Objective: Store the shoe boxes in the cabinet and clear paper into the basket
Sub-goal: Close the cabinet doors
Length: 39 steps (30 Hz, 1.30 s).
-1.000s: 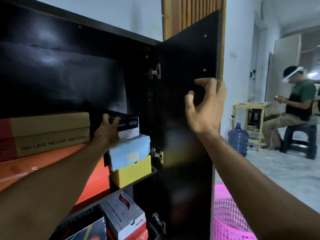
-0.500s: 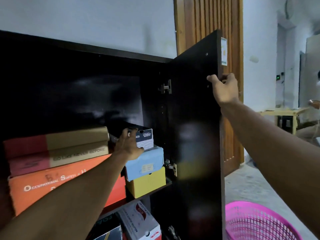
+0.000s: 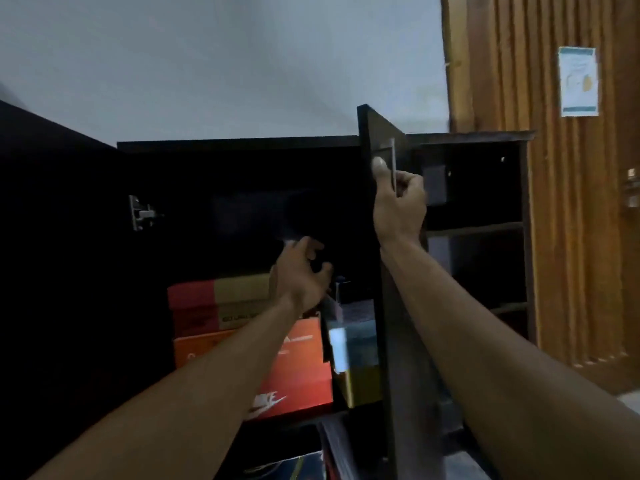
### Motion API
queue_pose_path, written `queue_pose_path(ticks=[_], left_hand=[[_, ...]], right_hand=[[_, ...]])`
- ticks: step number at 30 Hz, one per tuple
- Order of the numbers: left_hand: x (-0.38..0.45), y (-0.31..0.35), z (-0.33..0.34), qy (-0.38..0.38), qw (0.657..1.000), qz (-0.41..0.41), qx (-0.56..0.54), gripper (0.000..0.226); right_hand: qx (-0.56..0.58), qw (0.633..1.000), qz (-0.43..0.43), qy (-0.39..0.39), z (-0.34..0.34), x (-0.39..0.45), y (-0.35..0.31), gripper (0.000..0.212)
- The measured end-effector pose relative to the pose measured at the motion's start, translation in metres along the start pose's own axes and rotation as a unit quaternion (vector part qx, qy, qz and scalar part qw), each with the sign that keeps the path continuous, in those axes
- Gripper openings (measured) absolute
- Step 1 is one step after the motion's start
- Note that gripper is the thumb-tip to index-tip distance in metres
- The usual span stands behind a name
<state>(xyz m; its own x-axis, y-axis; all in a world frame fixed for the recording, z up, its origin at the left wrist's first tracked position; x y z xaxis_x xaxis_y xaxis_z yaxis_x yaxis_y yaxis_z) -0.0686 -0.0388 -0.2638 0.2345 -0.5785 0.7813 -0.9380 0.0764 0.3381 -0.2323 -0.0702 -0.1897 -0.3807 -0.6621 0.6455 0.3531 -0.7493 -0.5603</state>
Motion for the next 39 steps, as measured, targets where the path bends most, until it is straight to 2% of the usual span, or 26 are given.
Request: queue_pose_path(ticks=[3, 7, 9, 14, 17, 19, 21, 23, 24, 28, 30, 35, 39], left_hand=[[-0.003, -0.002, -0.045, 0.055, 0.998, -0.004, -0.011, 0.025], [-0.013, -0.005, -0.128, 0.164, 0.986, 0.039, -0.009, 0.019], [-0.021, -0.007, -0.169, 0.224, 0.973, 0.051, -0.008, 0.019], [-0.051, -0.016, -0.256, 0.396, 0.912, 0.086, 0.068, 0.021], [-0.063, -0.024, -0.291, 0.481, 0.864, 0.035, 0.145, 0.043], [-0.062, -0.039, -0.311, 0.469, 0.863, -0.060, 0.181, 0.063], [-0.057, -0.061, -0.324, 0.375, 0.895, -0.172, 0.171, 0.075], [-0.054, -0.072, -0.322, 0.277, 0.927, -0.239, 0.077, 0.076], [-0.054, -0.072, -0.317, 0.259, 0.932, -0.249, 0.034, 0.075], [-0.060, -0.058, -0.295, 0.295, 0.928, -0.228, -0.009, 0.057], [-0.061, -0.051, -0.286, 0.293, 0.928, -0.219, -0.066, 0.051], [-0.036, -0.021, -0.228, 0.281, 0.920, -0.194, -0.194, 0.059], [-0.011, 0.009, -0.170, 0.246, 0.919, -0.179, -0.250, 0.036]], right_hand=[[-0.030, 0.999, 0.019, -0.011, 0.027, -0.002, 0.018, 0.025], [-0.067, 0.994, 0.058, -0.057, 0.050, 0.005, 0.040, 0.020], [-0.081, 0.991, 0.076, -0.075, 0.060, 0.008, 0.049, 0.025], [-0.122, 0.976, 0.149, -0.106, 0.088, 0.000, 0.058, 0.034], [-0.143, 0.966, 0.179, -0.116, 0.099, -0.002, 0.058, 0.035], [-0.149, 0.961, 0.193, -0.128, 0.102, -0.001, 0.059, 0.034], [-0.155, 0.957, 0.204, -0.137, 0.105, -0.001, 0.063, 0.032], [-0.156, 0.957, 0.198, -0.143, 0.107, 0.001, 0.067, 0.031], [-0.155, 0.956, 0.198, -0.151, 0.108, 0.003, 0.070, 0.031], [-0.150, 0.952, 0.191, -0.184, 0.109, 0.011, 0.083, 0.030], [-0.155, 0.951, 0.168, -0.209, 0.111, 0.016, 0.093, 0.032], [-0.148, 0.949, 0.149, -0.236, 0.113, 0.023, 0.102, 0.031], [-0.122, 0.937, 0.163, -0.284, 0.106, 0.031, 0.103, 0.022]])
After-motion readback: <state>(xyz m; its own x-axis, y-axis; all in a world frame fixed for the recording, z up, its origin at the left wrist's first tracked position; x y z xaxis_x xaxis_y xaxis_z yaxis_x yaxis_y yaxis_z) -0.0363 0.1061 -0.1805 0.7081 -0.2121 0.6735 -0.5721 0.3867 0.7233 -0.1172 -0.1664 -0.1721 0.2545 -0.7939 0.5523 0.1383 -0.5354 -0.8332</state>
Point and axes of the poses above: each hand's wrist, its own x-axis towards the middle knuckle, its own z-axis out of the palm, y = z × x, the point moved 1 cm from there along x, towards the middle knuckle, and after that the axes turned 10 degrees about x, right-handed, at the moved point
